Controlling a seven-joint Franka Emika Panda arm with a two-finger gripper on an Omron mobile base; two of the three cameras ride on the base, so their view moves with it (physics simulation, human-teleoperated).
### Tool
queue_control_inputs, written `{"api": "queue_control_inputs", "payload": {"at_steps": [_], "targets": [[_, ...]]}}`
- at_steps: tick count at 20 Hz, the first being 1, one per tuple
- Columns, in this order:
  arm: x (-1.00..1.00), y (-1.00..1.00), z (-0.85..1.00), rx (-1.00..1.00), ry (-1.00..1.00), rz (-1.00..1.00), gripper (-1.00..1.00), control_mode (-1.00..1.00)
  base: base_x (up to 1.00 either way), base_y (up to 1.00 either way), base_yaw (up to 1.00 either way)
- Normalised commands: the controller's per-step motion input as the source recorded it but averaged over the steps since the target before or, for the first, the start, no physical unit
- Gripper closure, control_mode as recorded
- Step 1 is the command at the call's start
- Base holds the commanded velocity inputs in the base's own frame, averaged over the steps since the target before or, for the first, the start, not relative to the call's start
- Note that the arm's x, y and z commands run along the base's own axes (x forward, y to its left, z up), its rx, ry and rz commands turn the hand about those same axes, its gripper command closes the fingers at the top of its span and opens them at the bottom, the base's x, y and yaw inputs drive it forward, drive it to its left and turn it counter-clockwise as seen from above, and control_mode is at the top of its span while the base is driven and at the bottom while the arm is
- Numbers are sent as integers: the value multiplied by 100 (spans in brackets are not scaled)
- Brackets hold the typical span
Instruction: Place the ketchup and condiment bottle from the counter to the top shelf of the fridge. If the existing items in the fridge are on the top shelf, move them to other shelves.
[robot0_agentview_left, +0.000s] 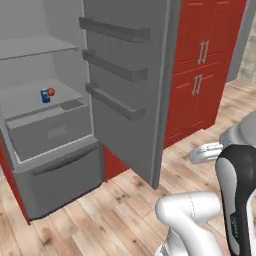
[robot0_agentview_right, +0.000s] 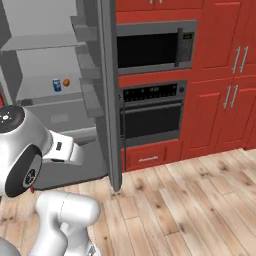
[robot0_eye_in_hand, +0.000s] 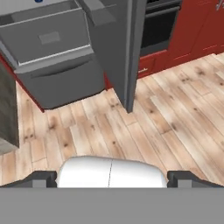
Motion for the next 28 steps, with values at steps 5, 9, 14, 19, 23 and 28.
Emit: {"api": "queue_control_inputs", "payload": {"at_steps": [5, 9, 14, 19, 23, 28], "targets": [[0, 0, 0, 0, 0, 0, -100, 100, -13, -23, -62], [0, 0, 0, 0, 0, 0, -100, 100, -5, -23, -63], [0, 0, 0, 0, 0, 0, -100, 100, -6, -23, -62], [0, 0, 0, 0, 0, 0, -100, 100, -1, -23, -61], [0, 0, 0, 0, 0, 0, -100, 100, -1, -24, -60], [0, 0, 0, 0, 0, 0, -100, 100, 0, -18, -58]]}}
